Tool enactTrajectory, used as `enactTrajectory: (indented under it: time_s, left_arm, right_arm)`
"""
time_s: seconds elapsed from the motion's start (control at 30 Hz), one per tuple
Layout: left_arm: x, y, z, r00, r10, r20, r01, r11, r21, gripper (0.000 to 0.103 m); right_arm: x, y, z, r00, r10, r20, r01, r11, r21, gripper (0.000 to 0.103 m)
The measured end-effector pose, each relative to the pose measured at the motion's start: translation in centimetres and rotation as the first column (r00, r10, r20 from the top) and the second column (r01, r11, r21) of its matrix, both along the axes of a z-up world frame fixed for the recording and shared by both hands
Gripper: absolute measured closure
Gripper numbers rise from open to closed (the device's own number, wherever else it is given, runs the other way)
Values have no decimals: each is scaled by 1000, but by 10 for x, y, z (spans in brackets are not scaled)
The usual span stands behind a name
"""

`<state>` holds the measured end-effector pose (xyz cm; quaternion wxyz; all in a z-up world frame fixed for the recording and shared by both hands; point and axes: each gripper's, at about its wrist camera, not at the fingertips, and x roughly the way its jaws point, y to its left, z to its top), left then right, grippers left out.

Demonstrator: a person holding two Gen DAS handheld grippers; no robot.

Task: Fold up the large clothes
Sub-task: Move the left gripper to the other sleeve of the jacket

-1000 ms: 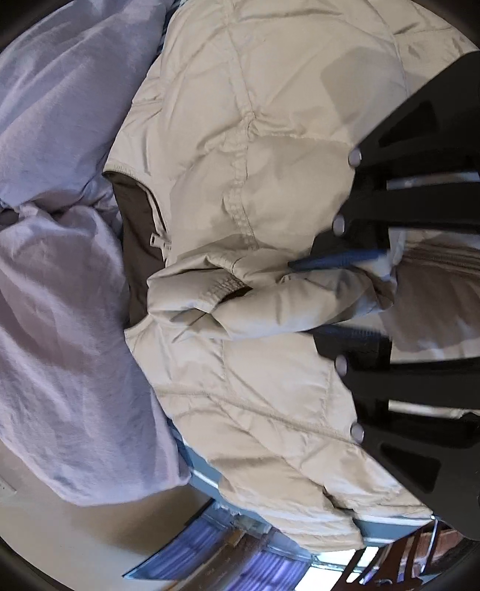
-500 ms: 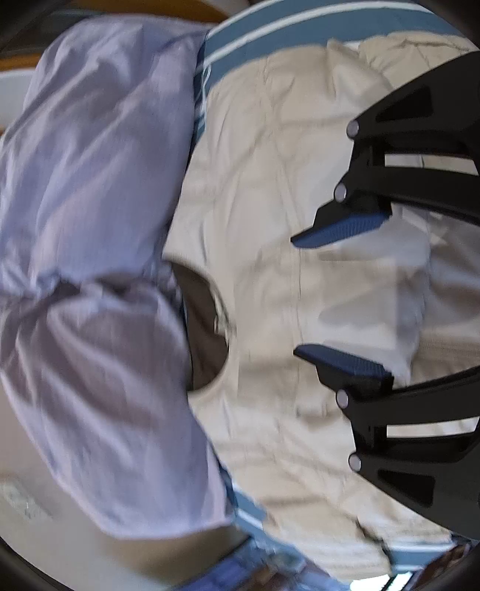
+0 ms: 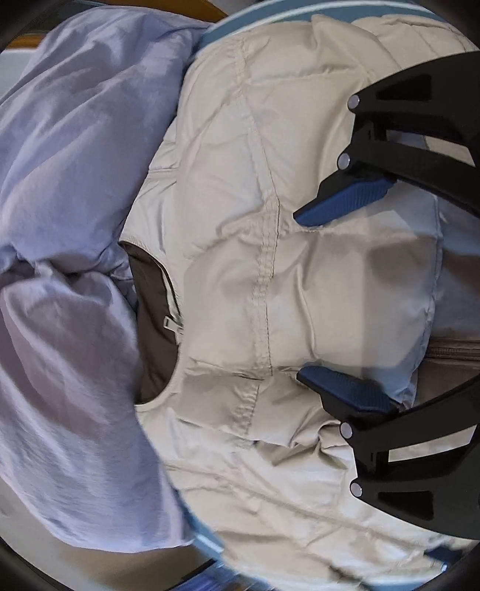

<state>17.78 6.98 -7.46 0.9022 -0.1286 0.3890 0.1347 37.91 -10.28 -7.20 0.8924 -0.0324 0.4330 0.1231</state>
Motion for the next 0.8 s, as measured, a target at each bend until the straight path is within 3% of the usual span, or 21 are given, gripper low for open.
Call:
enactTrajectory:
  time_s: [0.27, 0.53, 0.8]
  left_arm:
    - [-1, 2, 0, 1000, 0, 6, 0, 1000, -17, 2]
    - [-4, 4, 3, 1000, -5, -1, 5, 1000, -27, 2]
    - [-25, 39, 39, 995, 90, 40, -89, 996, -28, 2]
  right_arm:
    - [-3, 7, -8, 999, -8, 49, 10, 999, -42, 16]
    - [2, 7, -9, 999, -15, 36, 16, 999, -38, 10]
    - [4, 6, -10, 999, -19, 32, 20, 999, -38, 8]
